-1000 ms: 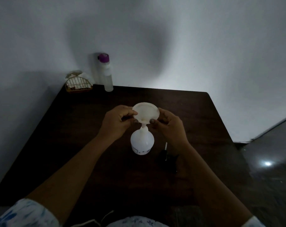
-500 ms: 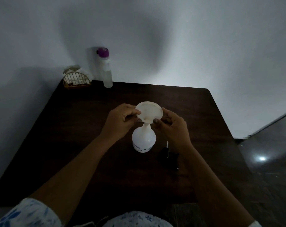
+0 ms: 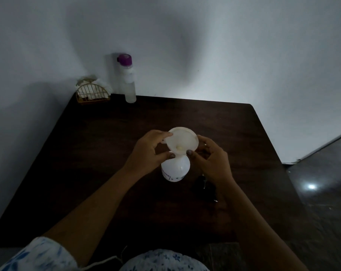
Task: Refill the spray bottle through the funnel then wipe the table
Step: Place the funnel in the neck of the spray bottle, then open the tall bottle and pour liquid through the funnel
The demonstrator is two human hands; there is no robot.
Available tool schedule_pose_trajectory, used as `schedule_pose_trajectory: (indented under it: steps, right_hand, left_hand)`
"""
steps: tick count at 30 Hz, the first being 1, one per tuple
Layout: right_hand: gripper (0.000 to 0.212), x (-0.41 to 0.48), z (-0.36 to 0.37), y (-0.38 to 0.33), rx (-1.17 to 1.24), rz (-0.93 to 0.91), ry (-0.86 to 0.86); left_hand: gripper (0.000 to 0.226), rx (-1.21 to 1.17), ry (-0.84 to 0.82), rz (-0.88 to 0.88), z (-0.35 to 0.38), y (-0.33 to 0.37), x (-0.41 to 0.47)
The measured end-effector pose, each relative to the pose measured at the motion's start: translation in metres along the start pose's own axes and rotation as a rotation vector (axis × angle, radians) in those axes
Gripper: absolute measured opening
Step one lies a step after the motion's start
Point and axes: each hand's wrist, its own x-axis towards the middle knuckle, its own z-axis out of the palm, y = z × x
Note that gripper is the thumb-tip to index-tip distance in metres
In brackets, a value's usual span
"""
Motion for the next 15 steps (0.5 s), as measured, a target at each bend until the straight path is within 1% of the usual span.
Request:
schedule_pose_trajectory:
  steps: [2,3,5,7,10,15]
  right_hand:
    - [0.086,0.000,0.000,-0.006,-0.077,0.008,0.026]
    - [0.097,0.000,0.000,-0.010,-0.104,0.012,0.028]
    - [0.106,0.004,0.002,-0.020,-0.158,0.003,0.039]
    - [0.107,0.009,0.004,-0.032,-0.224,-0.023,0.061]
    - [0.101,0.022,0.011,-0.048,-0.329,-0.066,0.063]
    - [0.099,0.058,0.022,-0.079,-0.503,-0.146,-0.012]
  left_hand:
    - [0.082,0.012,-0.022,-0.020,-0.002,-0.001,0.000]
    - [0.088,0.011,-0.020,-0.035,-0.003,-0.001,0.000]
    - [0.091,-0.015,-0.001,-0.058,-0.008,0.000,0.001]
    - [0.089,-0.045,0.014,-0.079,-0.015,0.001,0.002]
    - [0.090,-0.052,0.023,-0.137,-0.031,-0.001,0.004]
    - [0.091,-0.021,0.088,-0.231,-0.055,-0.009,0.024]
